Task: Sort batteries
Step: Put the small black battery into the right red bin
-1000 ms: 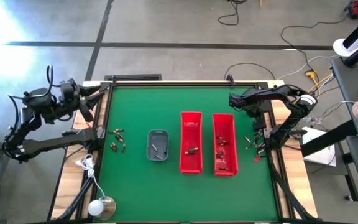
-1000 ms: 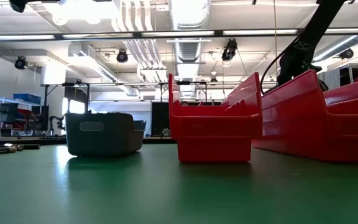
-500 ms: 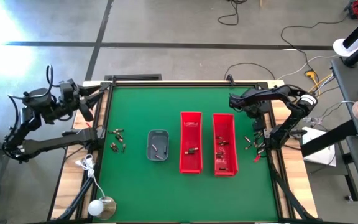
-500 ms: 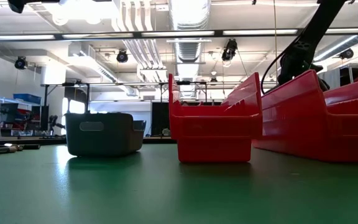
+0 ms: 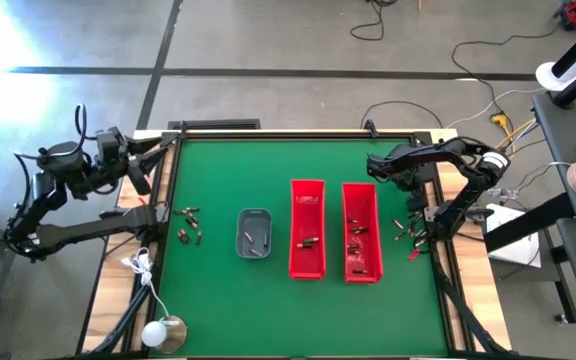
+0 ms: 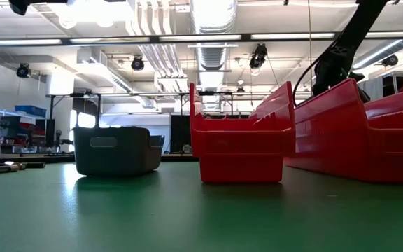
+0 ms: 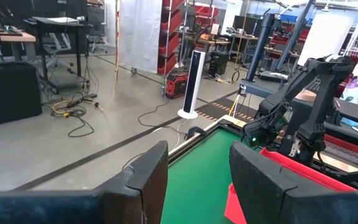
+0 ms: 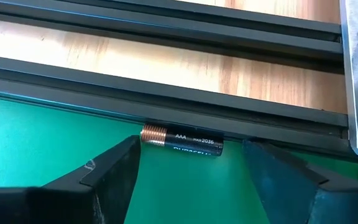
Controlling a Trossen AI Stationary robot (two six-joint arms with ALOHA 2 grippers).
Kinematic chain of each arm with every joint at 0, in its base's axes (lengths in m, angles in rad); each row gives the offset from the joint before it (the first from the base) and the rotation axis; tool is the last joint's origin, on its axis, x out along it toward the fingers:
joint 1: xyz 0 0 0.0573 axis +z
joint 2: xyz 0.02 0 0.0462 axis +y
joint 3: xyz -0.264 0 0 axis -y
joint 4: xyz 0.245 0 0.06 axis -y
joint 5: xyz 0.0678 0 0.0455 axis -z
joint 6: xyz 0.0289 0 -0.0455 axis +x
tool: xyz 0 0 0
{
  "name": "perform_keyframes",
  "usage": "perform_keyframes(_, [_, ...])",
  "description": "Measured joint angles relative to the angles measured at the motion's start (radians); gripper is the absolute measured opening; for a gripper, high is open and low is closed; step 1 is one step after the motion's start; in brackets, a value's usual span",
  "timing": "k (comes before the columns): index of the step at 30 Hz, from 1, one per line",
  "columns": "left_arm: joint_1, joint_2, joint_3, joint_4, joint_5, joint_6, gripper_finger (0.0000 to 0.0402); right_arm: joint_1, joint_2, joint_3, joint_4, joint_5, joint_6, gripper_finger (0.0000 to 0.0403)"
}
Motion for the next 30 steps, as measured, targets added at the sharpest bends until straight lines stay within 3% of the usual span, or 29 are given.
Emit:
perform_keyframes(13, [0.000, 0.001, 0.000, 0.008, 0.000, 0.000, 0.0151, -0.012, -0.002, -0.006, 0.004, 0.021, -0.009, 0.0283])
perform_keyframes(26, [0.000, 0.001, 0.000, 0.013, 0.000, 0.008, 0.0151, -0.009, -0.003, -0.013, -0.008, -0.001, -0.010, 0.0187])
perform_keyframes(30, [0.000, 0.001, 0.000, 0.014, 0.000, 0.012, 0.0151, 0.008, -0.003, -0.015, -0.010, -0.002, -0.009, 0.0184])
